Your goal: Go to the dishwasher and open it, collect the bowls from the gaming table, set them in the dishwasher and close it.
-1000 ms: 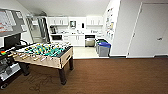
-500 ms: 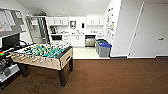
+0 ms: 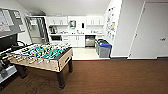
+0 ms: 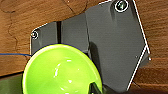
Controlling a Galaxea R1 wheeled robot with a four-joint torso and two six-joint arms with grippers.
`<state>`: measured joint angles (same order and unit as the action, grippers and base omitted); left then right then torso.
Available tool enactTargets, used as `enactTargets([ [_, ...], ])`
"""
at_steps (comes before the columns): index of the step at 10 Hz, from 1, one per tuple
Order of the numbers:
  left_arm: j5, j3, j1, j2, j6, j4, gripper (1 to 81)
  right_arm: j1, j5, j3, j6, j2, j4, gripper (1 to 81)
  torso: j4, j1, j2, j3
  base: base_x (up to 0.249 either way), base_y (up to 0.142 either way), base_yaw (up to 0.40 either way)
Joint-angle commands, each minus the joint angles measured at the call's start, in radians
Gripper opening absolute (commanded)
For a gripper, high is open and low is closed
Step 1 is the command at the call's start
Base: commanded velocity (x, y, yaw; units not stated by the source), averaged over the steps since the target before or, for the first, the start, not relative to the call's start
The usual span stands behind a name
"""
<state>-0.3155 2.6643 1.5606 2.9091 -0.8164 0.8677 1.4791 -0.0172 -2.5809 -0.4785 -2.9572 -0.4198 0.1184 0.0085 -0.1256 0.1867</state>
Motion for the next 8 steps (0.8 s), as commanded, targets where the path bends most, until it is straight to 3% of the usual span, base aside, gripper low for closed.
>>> enactTargets([
  [1, 0.026, -0.001, -0.03, -0.01, -0.003, 0.007, 1.0, -0.045, 0.04, 0.005, 0.001, 0.005, -0.007, 1.0, 0.0, 0.0, 0.0, 0.0, 0.114, -0.071, 0.0],
  [5, 0.026, -0.001, -0.03, -0.011, -0.004, 0.007, 1.0, -0.05, 0.04, 0.004, 0.001, 0.005, -0.007, 1.0, 0.0, -0.001, 0.0, 0.0, 0.115, -0.066, 0.0],
  [8, 0.026, -0.001, -0.03, -0.011, -0.006, 0.007, 1.0, -0.052, 0.04, 0.004, 0.001, 0.005, -0.007, 1.0, 0.0, 0.0, 0.0, 0.0, 0.118, 0.0, 0.0],
])
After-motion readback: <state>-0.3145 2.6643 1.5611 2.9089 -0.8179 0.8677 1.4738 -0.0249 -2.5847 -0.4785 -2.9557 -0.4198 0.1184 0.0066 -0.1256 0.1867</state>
